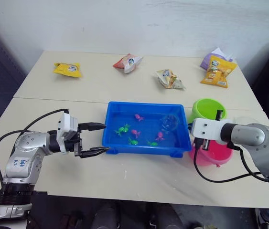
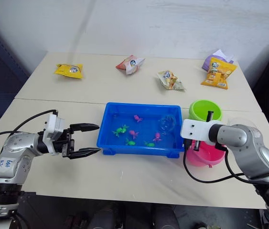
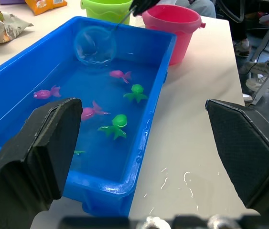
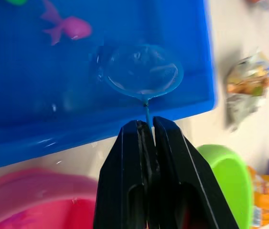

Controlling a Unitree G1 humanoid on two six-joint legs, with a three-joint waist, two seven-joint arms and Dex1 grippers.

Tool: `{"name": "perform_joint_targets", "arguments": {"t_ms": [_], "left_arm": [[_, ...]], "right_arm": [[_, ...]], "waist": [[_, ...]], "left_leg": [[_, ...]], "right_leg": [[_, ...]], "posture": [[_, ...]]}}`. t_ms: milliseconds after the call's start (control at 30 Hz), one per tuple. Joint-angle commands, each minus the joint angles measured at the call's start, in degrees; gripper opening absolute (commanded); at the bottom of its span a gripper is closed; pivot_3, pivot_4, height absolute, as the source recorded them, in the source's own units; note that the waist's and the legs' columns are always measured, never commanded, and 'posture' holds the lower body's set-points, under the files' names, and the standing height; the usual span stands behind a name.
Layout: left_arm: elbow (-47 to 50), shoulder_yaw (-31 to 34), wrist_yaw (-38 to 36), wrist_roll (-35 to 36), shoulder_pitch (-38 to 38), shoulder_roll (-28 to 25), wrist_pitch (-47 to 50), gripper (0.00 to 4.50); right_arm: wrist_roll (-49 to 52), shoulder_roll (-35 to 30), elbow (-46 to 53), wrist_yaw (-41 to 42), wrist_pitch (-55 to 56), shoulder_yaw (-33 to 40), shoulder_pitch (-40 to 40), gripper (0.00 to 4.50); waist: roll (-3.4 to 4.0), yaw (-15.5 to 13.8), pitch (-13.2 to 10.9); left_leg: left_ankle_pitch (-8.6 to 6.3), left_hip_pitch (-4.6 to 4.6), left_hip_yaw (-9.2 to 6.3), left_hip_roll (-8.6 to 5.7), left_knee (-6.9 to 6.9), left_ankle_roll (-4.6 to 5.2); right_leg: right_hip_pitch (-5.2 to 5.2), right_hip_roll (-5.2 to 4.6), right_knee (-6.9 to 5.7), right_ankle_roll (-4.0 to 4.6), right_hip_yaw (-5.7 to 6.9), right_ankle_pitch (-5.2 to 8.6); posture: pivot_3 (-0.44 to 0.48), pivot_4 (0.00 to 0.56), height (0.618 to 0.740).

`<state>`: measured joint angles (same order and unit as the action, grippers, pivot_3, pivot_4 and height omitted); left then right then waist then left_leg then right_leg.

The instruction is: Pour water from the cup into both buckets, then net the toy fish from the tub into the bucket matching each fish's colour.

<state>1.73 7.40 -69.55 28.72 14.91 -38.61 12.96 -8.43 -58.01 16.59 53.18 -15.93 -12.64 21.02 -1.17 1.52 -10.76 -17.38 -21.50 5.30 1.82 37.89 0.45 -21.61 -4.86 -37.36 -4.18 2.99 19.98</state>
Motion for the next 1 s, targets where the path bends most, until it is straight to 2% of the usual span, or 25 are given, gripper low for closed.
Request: {"name": "perform_joint_targets", "arguments": {"t_ms": [33, 200, 400, 533, 633, 867, 1000], "left_arm": [[1.93, 1.71, 0.18, 1.5, -0.98, 0.21, -1.38, 4.46], [1.18, 1.83, 0.32, 1.3, -1.85, 0.81, -2.69, 4.46], [0.42, 1.47, 0.41, 0.93, -1.33, 1.2, -3.37, 4.46], [0.25, 1.1, 0.6, 0.68, -0.69, 1.23, -3.17, 4.46], [0.09, 0.86, 0.63, 0.6, -0.11, 1.17, -3.07, 4.46], [0.58, 0.99, 1.16, 1.79, 2.22, 1.28, -1.09, 4.46], [1.3, -0.42, 0.74, 2.81, 4.79, 1.75, 1.66, 4.46]], "right_arm": [[-0.35, -1.5, 2.82, 3.73, -2.74, 0.36, 0.54, 0.0], [2.14, 0.81, 4.67, 4.85, -7.45, 1.28, -0.01, 0.0], [3.8, 4.12, 5.74, 2.39, -11.54, 3.32, -1.11, 0.0], [9.19, 9.35, 8.25, -0.04, -18.94, 6.82, -1.24, 0.0], [11.09, 10.51, 9.57, -0.86, -21.8, 8.65, -1.95, 0.0], [18.94, 13.59, 15.0, -4.04, -28.73, 19.02, -7.17, 0.0], [25.75, 15.81, 20.62, -4.0, -28.74, 28.76, -13.44, 0.0]], "waist": [[0.0, 0.03, 0.0], [0.0, 0.01, 0.0], [0.0, 0.05, 0.0], [0.0, 0.17, 0.0], [0.0, 0.09, 0.0], [0.0, -0.06, 0.0], [0.0, -0.06, 0.0]], "left_leg": [[0.0, 0.0, -0.01, 0.01, 0.0, 0.0], [-0.01, 0.0, -0.02, 0.0, 0.0, -0.01], [-0.02, 0.01, -0.03, 0.0, -0.02, -0.03], [-0.03, 0.01, -0.03, 0.01, -0.02, -0.05], [-0.03, 0.02, -0.04, 0.01, -0.06, -0.06], [-0.06, 0.0, -0.04, -0.05, -0.13, -0.03], [-0.05, 0.0, -0.05, -0.05, -0.21, -0.02]], "right_leg": [[0.0, 0.0, 0.0, 0.0, 0.0, 0.0], [0.0, -0.03, 0.01, 0.0, 0.01, 0.0], [0.0, -0.03, 0.0, 0.0, 0.01, 0.0], [0.0, -0.03, -0.01, 0.0, 0.01, 0.0], [-0.01, -0.03, -0.01, 0.0, 0.01, 0.0], [-0.01, -0.09, 0.06, 0.0, 0.03, 0.0], [0.0, -0.08, 0.1, 0.0, 0.05, 0.0]], "posture": [[0.0, 0.15, 0.738], [0.0, 0.15, 0.738], [0.0, 0.15, 0.738], [0.0, 0.15, 0.738], [0.0, 0.15, 0.738], [0.0, 0.15, 0.738], [0.0, 0.15, 0.738]]}}
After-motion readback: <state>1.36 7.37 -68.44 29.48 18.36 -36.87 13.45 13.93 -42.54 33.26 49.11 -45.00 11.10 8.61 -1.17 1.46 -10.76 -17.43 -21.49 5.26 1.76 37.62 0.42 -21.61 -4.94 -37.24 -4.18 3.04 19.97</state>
